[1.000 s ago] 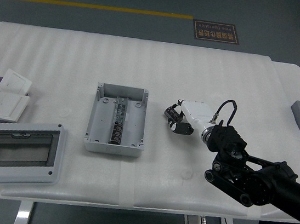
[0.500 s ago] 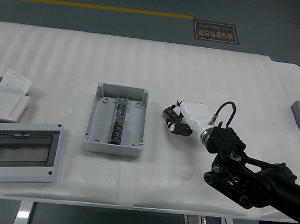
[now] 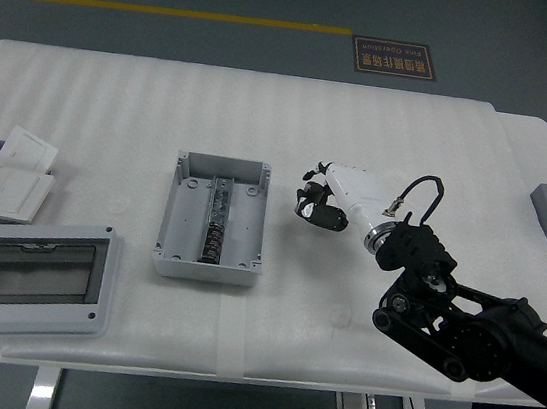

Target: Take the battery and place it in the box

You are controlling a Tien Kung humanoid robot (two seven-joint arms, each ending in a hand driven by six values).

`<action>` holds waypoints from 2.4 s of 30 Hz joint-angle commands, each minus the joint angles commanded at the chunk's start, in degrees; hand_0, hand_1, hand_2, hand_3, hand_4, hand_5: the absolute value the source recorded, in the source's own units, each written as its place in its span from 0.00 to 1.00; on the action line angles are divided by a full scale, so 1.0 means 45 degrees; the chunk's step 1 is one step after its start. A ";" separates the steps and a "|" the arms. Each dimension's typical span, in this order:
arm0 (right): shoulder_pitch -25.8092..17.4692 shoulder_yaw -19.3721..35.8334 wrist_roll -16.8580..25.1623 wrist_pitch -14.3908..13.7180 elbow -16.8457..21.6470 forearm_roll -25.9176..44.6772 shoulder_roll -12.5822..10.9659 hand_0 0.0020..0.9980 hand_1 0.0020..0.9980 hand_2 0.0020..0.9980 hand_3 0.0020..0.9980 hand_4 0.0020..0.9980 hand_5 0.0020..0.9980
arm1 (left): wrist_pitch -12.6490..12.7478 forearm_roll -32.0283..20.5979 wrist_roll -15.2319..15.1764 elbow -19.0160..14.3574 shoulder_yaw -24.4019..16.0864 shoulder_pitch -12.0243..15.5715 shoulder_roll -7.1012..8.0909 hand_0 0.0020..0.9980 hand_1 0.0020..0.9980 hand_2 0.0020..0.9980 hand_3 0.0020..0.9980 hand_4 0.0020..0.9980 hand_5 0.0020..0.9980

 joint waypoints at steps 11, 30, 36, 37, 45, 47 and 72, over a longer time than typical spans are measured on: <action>0.0062 -0.0101 0.0225 -0.0387 0.1967 0.0280 -0.0059 0.57 0.55 0.34 0.68 0.26 0.00 | -0.0015 0.0123 0.0030 0.0000 -0.0109 0.0001 0.0008 0.66 0.68 0.59 0.60 0.52 0.63; -0.0182 0.1096 -0.0704 0.1654 0.1569 -0.1467 -0.0392 0.61 0.55 0.34 0.70 0.20 0.05 | -0.0033 0.0344 0.0088 0.0000 -0.0317 -0.0003 0.0009 0.66 0.68 0.60 0.60 0.52 0.63; -0.0535 0.1832 -0.1058 0.2953 0.2082 -0.2340 -0.1063 0.70 0.60 0.48 0.74 0.38 0.22 | -0.0031 0.0293 0.0066 0.0000 -0.0280 -0.0019 -0.0033 0.66 0.68 0.60 0.60 0.52 0.63; -0.0600 0.1860 -0.1086 0.3063 0.2183 -0.2347 -0.1152 0.70 0.60 0.48 0.74 0.38 0.22 | -0.0031 0.0290 0.0066 0.0000 -0.0278 -0.0018 -0.0034 0.66 0.68 0.60 0.60 0.52 0.63; -0.0748 0.1287 -0.1187 0.3425 0.2487 -0.2289 -0.1453 0.88 0.77 0.84 0.98 0.69 0.33 | -0.0030 0.0280 0.0082 0.0000 -0.0261 -0.0004 -0.0030 0.66 0.68 0.60 0.60 0.52 0.63; -0.0615 0.1018 -0.1182 0.3457 0.2348 -0.2258 -0.1417 0.88 0.77 0.84 0.98 0.69 0.33 | -0.0031 0.0270 0.0076 0.0000 -0.0245 -0.0015 -0.0036 0.66 0.68 0.60 0.60 0.52 0.63; 0.1101 -0.2122 -0.1385 0.3412 0.0840 -0.2214 -0.0666 0.91 0.79 0.83 0.97 0.73 0.37 | -0.0044 0.0275 0.0043 0.0000 -0.0171 -0.0103 -0.0003 0.66 0.68 0.60 0.60 0.52 0.63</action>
